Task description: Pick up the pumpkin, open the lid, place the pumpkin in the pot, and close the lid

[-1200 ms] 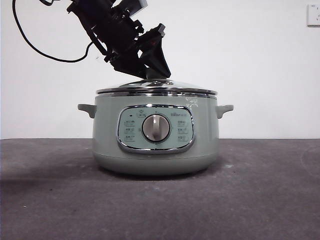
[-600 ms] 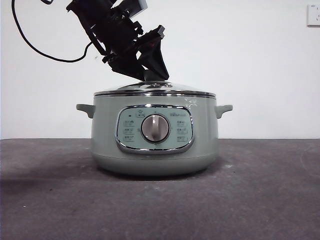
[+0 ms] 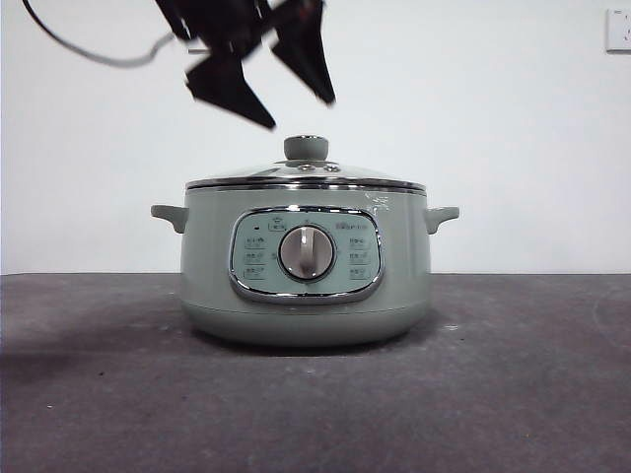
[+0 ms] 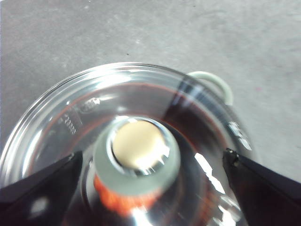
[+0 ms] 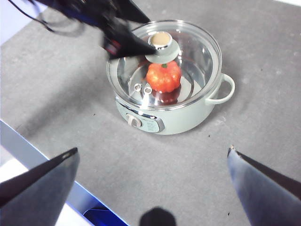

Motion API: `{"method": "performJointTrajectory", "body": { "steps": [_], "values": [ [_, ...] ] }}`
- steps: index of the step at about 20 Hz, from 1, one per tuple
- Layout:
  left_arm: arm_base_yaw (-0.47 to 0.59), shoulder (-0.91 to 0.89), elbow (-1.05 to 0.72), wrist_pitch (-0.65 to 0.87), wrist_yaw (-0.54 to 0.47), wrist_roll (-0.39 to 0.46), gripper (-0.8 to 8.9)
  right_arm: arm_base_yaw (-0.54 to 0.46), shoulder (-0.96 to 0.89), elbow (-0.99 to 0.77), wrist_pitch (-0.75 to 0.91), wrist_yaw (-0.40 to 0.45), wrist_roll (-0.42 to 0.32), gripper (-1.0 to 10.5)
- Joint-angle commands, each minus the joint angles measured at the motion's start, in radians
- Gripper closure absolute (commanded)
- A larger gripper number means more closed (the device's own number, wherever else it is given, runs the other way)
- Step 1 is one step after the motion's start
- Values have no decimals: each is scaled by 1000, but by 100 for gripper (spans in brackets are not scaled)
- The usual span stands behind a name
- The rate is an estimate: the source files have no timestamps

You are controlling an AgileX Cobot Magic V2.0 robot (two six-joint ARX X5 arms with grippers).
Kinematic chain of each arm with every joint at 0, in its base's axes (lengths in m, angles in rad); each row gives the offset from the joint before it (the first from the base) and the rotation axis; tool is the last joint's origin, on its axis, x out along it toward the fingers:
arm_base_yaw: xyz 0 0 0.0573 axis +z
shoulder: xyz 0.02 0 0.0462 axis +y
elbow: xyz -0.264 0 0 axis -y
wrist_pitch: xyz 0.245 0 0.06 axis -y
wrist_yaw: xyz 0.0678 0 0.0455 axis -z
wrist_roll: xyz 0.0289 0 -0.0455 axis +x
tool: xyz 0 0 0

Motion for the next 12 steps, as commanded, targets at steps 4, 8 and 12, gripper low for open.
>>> {"method": "performJointTrajectory", "body": {
  "steps": [4, 8, 12],
  "values": [
    [-4, -157, 122, -307, 58, -2, 314, 2, 6, 3, -27, -80, 5, 322],
    [-4, -295, 127, -460, 85, 2, 317, 2, 32, 3, -76, -98, 1, 351],
    [-4, -399, 127, -584, 85, 7, 628, 2, 77, 3, -118, -161, -22, 554]
  ]
}}
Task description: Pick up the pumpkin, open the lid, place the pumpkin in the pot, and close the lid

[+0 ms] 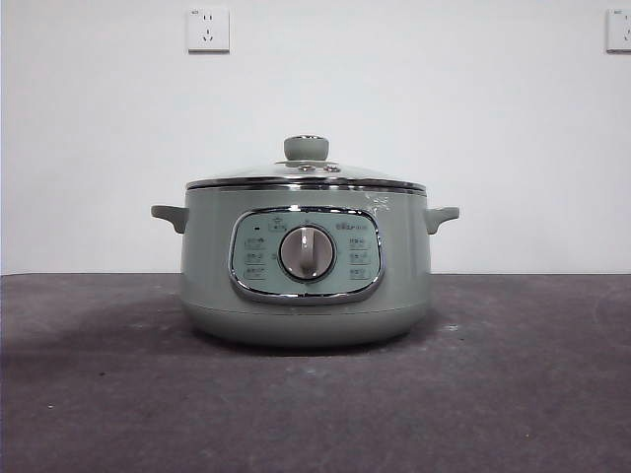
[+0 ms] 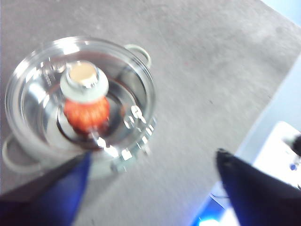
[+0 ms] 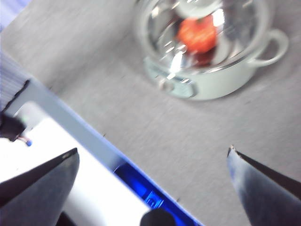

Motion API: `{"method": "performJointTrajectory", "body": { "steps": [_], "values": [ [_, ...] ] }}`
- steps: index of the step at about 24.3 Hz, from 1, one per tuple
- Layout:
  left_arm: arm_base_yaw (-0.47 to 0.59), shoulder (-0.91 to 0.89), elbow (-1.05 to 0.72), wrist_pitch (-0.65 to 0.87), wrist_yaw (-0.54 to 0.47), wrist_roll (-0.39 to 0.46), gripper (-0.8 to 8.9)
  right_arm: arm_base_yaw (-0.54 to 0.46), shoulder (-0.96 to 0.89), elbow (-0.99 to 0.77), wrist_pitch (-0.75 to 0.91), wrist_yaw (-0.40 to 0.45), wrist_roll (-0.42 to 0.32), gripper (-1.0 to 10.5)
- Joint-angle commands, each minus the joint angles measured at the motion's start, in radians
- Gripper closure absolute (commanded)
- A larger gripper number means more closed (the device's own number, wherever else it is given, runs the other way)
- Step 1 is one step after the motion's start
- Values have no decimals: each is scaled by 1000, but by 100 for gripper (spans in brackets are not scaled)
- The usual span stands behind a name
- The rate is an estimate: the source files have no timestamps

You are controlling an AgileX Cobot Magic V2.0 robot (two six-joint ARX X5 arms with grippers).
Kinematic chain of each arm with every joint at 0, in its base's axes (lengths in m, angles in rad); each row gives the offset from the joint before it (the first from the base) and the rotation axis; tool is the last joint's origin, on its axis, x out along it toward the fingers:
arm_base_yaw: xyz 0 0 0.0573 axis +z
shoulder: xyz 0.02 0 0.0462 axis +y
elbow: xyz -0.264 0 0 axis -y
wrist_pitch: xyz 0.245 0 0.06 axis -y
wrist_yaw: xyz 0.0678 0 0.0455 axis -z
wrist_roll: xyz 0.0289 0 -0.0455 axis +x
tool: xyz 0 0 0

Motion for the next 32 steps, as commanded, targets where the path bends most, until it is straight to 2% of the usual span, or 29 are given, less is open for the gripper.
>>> {"method": "performJointTrajectory", "body": {
  "steps": [1, 2, 3, 4, 10, 13, 32],
  "values": [
    [-4, -31, -3, -40, 2, 10, 759, 2, 22, 2, -14, -3, -33, 687],
    [-4, -45, -3, -58, 2, 19, 831, 2, 32, 2, -17, -3, -40, 842],
    [-4, -49, -3, -68, 2, 27, 821, 2, 36, 2, -17, -3, -46, 932],
    [-4, -56, -3, -78, 2, 35, 822, 2, 40, 2, -17, -3, -55, 963],
    [-3, -62, -3, -88, -2, 35, 821, 2, 48, 2, 3, -1, -57, 946],
    [-3, -61, -3, -87, -7, 35, 820, 2, 45, 2, 8, 0, -24, 946],
    [-3, -61, -3, -88, -7, 35, 817, 2, 44, 2, 8, 1, -24, 946]
  ]
}}
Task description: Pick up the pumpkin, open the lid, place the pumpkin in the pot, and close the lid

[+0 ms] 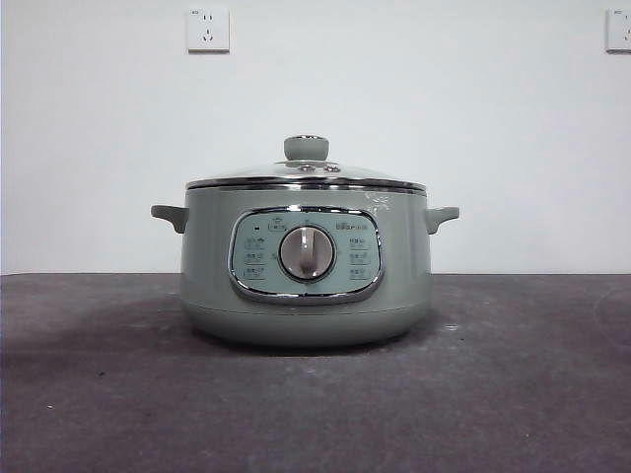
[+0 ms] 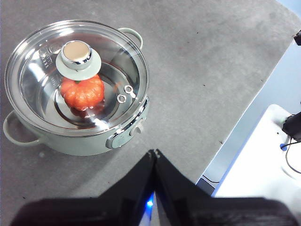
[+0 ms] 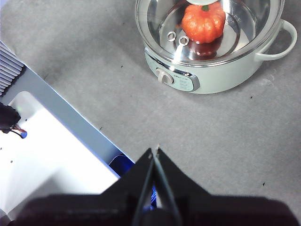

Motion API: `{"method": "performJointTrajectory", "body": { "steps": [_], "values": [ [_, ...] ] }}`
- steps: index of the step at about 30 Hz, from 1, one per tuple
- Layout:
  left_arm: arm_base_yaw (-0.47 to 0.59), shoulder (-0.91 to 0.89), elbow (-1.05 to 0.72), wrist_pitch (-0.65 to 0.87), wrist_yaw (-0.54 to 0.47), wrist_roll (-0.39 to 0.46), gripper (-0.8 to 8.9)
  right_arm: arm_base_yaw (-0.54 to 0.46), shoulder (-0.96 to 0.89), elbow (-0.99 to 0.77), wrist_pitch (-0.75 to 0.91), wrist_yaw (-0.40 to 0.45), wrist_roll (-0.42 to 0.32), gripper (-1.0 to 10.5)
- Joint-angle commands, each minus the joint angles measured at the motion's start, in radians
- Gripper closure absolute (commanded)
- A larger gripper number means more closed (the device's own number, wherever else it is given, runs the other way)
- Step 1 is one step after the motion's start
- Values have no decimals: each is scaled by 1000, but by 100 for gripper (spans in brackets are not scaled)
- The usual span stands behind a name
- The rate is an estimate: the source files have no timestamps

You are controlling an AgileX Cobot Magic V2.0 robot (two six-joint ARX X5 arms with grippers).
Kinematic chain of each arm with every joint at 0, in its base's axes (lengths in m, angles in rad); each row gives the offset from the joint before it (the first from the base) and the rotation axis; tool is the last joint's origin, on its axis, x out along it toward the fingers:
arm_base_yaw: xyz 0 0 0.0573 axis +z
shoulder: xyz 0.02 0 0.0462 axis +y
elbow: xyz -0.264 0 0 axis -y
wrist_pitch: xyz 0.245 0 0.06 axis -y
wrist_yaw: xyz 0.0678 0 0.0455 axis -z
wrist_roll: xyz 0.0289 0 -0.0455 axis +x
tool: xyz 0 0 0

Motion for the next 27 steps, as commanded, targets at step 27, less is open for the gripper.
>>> {"method": "performJointTrajectory", "body": {
  "steps": [27],
  "values": [
    [453, -581, -636, 914, -26, 56, 817, 2, -5, 2, 10, 2, 5, 946]
  ]
}}
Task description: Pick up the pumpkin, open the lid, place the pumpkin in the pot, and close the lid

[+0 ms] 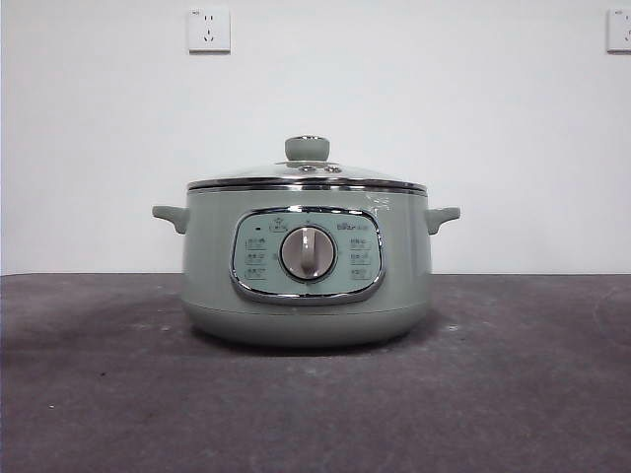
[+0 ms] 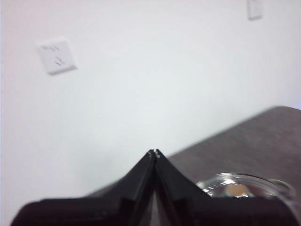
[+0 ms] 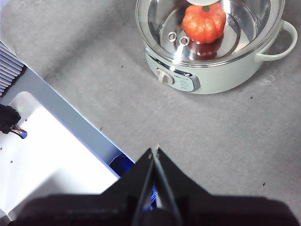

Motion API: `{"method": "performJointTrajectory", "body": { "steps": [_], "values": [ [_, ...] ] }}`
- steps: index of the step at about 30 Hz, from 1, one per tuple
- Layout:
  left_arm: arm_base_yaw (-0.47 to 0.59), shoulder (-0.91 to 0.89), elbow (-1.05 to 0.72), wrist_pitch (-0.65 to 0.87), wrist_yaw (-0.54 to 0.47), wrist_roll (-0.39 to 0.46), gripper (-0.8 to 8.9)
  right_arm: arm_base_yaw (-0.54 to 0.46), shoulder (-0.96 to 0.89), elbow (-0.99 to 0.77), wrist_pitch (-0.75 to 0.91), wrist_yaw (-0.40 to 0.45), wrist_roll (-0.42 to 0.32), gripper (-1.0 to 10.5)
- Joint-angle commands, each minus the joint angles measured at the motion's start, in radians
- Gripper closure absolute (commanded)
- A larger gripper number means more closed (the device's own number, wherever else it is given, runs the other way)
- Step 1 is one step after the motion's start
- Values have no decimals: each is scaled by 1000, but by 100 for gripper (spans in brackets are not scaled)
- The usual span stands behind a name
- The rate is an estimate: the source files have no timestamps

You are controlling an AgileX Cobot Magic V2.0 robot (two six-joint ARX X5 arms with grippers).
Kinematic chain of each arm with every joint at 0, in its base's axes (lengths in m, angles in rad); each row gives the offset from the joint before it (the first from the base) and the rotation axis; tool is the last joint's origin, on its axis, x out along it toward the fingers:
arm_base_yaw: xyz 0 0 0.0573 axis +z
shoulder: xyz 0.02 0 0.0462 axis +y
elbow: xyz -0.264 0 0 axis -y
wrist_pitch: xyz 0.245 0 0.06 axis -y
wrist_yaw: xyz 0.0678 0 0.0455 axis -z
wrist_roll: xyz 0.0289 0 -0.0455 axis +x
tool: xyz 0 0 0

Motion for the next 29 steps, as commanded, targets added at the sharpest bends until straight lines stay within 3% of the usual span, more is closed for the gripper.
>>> {"method": "performJointTrajectory", "body": {
  "steps": [1, 10, 14, 22, 29],
  "values": [
    [30, -98, -193, 118, -5, 7, 817, 2, -3, 2, 10, 1, 5, 946],
    [71, -375, -673, 352, -13, -32, 817, 2, -4, 2, 10, 1, 5, 946],
    [76, -481, -844, 392, -69, -56, 817, 2, -4, 2, 10, 1, 5, 946],
    [76, -636, -1070, 394, -159, -95, 817, 2, -4, 2, 10, 1, 5, 946],
    [76, -717, -1190, 393, -165, -108, 817, 2, -5, 2, 10, 1, 5, 946]
  ]
}}
